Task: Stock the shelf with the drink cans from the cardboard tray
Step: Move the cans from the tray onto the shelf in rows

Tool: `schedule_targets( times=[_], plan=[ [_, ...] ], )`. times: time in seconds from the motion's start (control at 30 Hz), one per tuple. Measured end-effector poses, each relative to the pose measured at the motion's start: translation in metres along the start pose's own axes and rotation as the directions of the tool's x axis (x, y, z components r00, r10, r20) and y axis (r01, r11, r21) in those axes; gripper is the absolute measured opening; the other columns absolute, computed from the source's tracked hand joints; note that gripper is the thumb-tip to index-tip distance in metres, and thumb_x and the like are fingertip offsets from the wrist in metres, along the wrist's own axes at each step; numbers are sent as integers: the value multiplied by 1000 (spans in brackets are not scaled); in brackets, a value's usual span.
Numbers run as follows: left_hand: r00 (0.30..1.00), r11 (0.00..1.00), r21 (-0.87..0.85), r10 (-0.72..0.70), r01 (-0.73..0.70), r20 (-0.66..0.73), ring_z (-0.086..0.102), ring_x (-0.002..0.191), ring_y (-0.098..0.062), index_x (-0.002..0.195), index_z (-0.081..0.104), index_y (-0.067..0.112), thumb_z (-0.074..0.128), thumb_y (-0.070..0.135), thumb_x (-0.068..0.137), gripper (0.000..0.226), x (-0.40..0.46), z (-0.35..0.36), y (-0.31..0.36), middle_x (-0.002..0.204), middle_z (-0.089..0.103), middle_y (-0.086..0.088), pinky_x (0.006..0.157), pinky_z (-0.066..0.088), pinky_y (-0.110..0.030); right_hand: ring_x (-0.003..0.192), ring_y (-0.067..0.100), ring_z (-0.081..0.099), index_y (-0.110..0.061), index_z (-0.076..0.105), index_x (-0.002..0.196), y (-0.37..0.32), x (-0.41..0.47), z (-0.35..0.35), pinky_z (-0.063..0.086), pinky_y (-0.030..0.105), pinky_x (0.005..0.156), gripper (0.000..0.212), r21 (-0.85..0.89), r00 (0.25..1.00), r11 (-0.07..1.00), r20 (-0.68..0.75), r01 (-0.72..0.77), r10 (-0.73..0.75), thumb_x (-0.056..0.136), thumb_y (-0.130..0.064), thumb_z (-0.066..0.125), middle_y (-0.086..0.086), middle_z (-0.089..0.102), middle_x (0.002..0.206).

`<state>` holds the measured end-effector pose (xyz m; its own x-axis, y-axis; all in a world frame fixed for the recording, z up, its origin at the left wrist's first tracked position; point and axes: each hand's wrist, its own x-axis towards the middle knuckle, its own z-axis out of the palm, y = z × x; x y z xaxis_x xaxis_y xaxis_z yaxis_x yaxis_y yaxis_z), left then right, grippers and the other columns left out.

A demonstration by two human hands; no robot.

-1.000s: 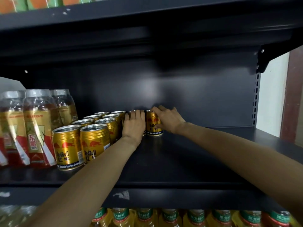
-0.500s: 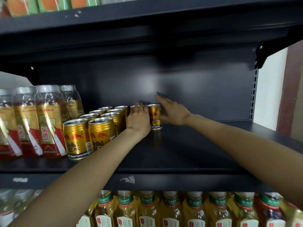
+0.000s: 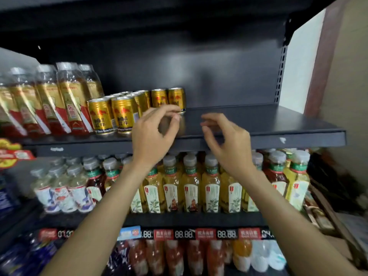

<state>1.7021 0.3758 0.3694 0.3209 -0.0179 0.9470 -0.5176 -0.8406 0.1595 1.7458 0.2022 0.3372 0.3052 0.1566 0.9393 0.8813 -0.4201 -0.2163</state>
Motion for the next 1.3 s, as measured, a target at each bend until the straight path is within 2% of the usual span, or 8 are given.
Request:
schedule_targets(
  times=[0.23, 0.33, 0.6, 0.73, 0.87, 0.97, 1.13, 1.3],
  plan=[
    [968, 981, 76, -189, 179, 168, 64, 77, -12, 96, 69, 17, 51, 30, 87, 24, -138, -15, 41, 78, 64, 14, 62, 52, -32, 67, 13, 68, -18, 55, 113, -20, -156, -25, 54, 35, 49, 23, -3, 939, 986, 307, -165, 158, 91, -26, 52, -3, 72, 85],
    [794, 907, 211, -420, 363, 440, 62, 80, -6, 99, 66, 27, 54, 36, 87, 20, -203, -23, 47, 80, 63, 20, 65, 50, -26, 72, 20, 69, -22, 55, 114, -16, -221, -33, 54, 36, 53, 27, -63, 795, 965, 555, -254, 245, 88, -29, 54, -2, 73, 88],
    [309, 674, 435, -694, 597, 650, 62, 96, -5, 109, 62, 22, 59, 28, 90, 21, -347, -34, 66, 101, 67, 10, 68, 40, -4, 102, 30, 61, -18, 55, 123, -21, -349, -45, 50, 39, 71, 35, -240, 356, 892, 853, -383, 382, 88, -23, 58, 7, 63, 116],
    [178, 715, 455, -619, 531, 765, 52, 113, -15, 124, 52, 25, 60, 40, 86, 41, -398, -22, 76, 125, 55, 5, 84, 49, -35, 123, 33, 45, -20, 41, 140, -26, -387, -59, 40, 42, 100, 58, -357, 172, 871, 886, -339, 430, 85, -26, 60, 7, 51, 133],
    [211, 821, 373, -494, 432, 843, 41, 126, -18, 135, 42, 24, 64, 40, 83, 59, -407, 1, 87, 136, 44, 2, 97, 37, -31, 134, 32, 33, -18, 21, 148, -27, -401, -82, 32, 43, 108, 82, -420, 130, 851, 869, -315, 477, 79, -29, 64, 5, 35, 148],
    [42, 863, 317, -362, 394, 931, 27, 136, -19, 141, 28, 27, 68, 32, 80, 74, -407, 22, 86, 148, 28, 3, 111, 25, -43, 135, 30, 29, -20, 8, 150, -34, -408, -89, 28, 46, 106, 99, -531, 78, 828, 832, -179, 550, 76, -45, 68, 3, 30, 150],
    [-56, 946, 199, -191, 257, 980, 28, 134, -24, 143, 26, 27, 68, 17, 80, 77, -401, 43, 83, 150, 26, 5, 106, 25, -37, 128, 26, 39, -18, 27, 141, -35, -421, -83, 30, 38, 100, 87, -591, 120, 784, 778, -189, 616, 73, -48, 71, 4, 49, 136],
    [-22, 924, 169, -172, 342, 985, 37, 128, -20, 135, 37, 28, 73, 21, 79, 67, -407, 50, 76, 143, 35, 8, 96, 36, -31, 116, 23, 50, -19, 44, 124, -32, -424, -82, 35, 31, 87, 74, -556, 179, 673, 691, -488, 701, 63, -43, 80, 2, 59, 122]
  ],
)
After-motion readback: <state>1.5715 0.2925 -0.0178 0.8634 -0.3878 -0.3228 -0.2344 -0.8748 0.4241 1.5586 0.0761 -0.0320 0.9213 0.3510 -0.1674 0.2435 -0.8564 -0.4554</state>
